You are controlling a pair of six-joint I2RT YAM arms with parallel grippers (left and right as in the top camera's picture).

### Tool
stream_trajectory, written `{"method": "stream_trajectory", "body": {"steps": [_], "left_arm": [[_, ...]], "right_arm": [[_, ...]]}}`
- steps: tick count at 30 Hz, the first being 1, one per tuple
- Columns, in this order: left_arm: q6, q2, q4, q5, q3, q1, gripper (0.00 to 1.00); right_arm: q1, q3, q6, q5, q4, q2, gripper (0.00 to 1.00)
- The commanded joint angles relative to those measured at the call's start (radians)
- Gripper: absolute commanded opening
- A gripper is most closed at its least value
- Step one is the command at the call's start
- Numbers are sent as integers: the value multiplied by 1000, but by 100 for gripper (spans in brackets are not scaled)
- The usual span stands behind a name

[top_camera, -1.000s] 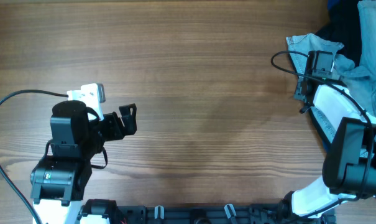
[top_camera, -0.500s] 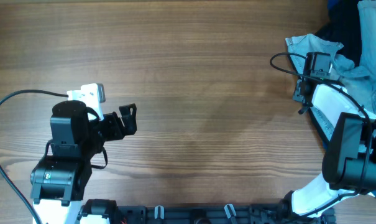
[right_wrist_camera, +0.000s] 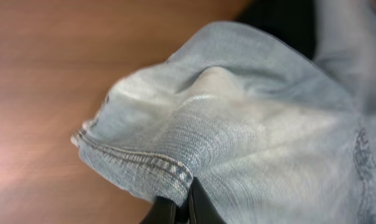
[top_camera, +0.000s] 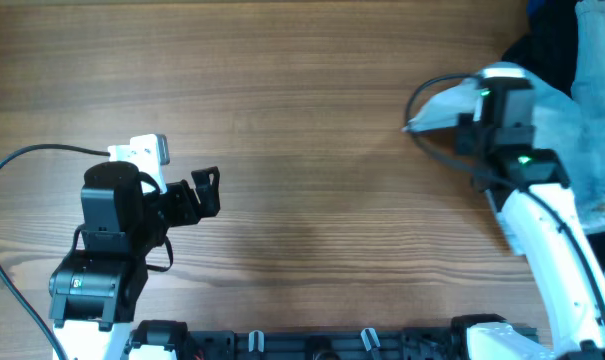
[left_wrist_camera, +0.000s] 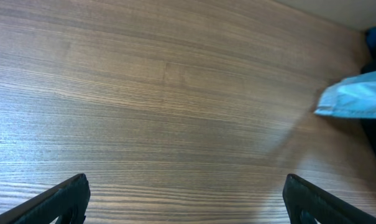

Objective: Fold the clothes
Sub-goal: 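Drag the jeans leftward onto the table with the right gripper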

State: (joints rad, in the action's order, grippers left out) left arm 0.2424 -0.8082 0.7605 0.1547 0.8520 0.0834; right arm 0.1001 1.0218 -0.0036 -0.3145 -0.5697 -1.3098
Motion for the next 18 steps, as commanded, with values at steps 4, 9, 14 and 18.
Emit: {"method": "stream_trajectory", "body": {"steps": [4, 9, 14, 18], "left_arm": [[5, 2, 0, 12, 18, 5, 100], [5, 2, 0, 12, 18, 5, 100], [5, 2, 0, 13, 18, 5, 100], [5, 2, 0, 13, 18, 5, 100]], "right_arm": [[276, 23, 70, 154, -136, -12, 4], [406, 23, 112, 229, -31, -72, 4], [466, 23, 226, 254, 270, -159, 4], [465, 23, 267, 359, 341, -273, 4]]}}
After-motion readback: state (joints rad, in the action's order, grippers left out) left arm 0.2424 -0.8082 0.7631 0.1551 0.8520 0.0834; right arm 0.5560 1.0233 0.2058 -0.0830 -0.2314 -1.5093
